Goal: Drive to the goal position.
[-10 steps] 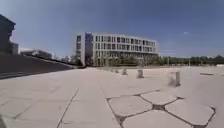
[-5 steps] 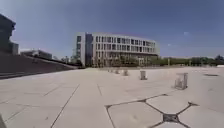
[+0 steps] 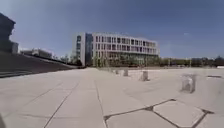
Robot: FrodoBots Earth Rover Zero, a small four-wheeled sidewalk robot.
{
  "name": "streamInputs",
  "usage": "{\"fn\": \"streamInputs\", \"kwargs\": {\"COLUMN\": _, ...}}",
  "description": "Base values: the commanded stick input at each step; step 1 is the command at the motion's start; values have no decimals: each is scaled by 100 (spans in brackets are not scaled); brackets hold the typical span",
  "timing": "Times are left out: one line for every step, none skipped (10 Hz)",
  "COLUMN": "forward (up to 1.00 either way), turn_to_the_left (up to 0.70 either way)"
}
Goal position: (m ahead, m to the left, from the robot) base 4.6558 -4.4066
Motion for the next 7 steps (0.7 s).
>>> {"fn": "streamInputs", "kwargs": {"forward": 70, "turn_to_the_left": -18}}
{"fn": "streamInputs", "kwargs": {"forward": 70, "turn_to_the_left": -34}}
{"fn": "streamInputs", "kwargs": {"forward": 70, "turn_to_the_left": -34}}
{"fn": "streamInputs", "kwargs": {"forward": 70, "turn_to_the_left": -34}}
{"fn": "streamInputs", "kwargs": {"forward": 70, "turn_to_the_left": -34}}
{"fn": "streamInputs", "kwargs": {"forward": 70, "turn_to_the_left": -34}}
{"fn": "streamInputs", "kwargs": {"forward": 70, "turn_to_the_left": -34}}
